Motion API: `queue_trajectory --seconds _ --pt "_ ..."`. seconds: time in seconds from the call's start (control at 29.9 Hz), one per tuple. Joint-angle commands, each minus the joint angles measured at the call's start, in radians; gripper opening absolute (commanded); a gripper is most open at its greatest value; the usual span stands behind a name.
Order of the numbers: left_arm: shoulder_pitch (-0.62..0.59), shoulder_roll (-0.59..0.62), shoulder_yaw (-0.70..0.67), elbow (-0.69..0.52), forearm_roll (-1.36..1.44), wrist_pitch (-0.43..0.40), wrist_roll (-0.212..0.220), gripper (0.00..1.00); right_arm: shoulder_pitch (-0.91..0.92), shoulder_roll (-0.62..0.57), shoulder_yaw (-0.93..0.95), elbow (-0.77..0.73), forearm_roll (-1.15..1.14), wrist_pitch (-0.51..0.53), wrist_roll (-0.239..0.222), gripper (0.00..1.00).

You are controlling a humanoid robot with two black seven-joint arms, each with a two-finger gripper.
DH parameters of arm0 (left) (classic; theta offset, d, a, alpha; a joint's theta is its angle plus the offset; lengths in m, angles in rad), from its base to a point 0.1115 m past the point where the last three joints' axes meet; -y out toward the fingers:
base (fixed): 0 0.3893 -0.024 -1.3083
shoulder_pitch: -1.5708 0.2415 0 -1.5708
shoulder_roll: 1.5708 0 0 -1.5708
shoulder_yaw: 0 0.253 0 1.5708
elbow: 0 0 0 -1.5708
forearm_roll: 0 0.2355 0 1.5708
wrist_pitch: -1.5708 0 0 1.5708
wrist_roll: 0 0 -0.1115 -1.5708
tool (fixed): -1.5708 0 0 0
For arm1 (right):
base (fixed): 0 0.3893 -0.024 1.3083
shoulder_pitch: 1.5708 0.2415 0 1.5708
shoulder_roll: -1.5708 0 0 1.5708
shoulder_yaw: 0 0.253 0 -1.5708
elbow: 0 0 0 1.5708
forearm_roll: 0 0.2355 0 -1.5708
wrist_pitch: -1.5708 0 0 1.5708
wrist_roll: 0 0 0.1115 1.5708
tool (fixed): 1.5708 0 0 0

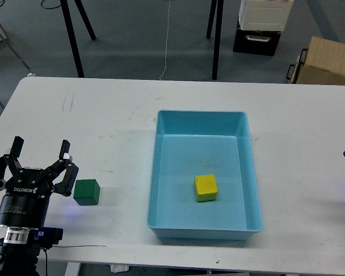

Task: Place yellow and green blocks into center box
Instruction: 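Withdraw the right gripper and move the left gripper away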

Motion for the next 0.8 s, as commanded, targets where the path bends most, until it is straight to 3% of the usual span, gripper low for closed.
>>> queue_trajectory --seconds 0.0,0.07,0.13,0.27,0.47,0.6,0.77 --pt "-0.008 0.007 -0.018 0.003 -0.004 0.0 -0.095 1.0 -0.014 0.004 0.018 0.004 -0.004 -0.006 0.002 1.0" --pt "-0.031 0.009 -0.062 0.009 -0.011 0.0 -0.154 1.0 -0.022 -0.006 0.03 0.002 -0.005 -0.009 0.002 1.0" --pt "-0.067 0.011 -0.11 0.023 -0.018 0.0 -0.186 1.0 -0.046 -0.035 0.03 0.002 -0.005 -0.009 0.002 1.0" --pt "-0.124 0.012 -0.187 0.103 -0.019 0.0 -0.188 1.0 -0.06 -0.074 0.032 0.005 -0.005 -0.009 0.002 1.0" --pt "-0.227 0.006 -0.181 0.299 -0.037 0.0 -0.176 1.0 -0.063 -0.115 0.032 0.005 -0.01 -0.002 0.001 1.0" --pt "-0.23 0.04 -0.176 0.192 -0.036 0.0 -0.192 1.0 -0.059 -0.114 0.029 0.002 -0.011 0.005 0.001 1.0" --pt "-0.157 0.208 -0.112 -0.007 0.06 0.0 -0.183 1.0 -0.051 -0.096 0.021 0.002 -0.01 0.006 0.001 1.0"
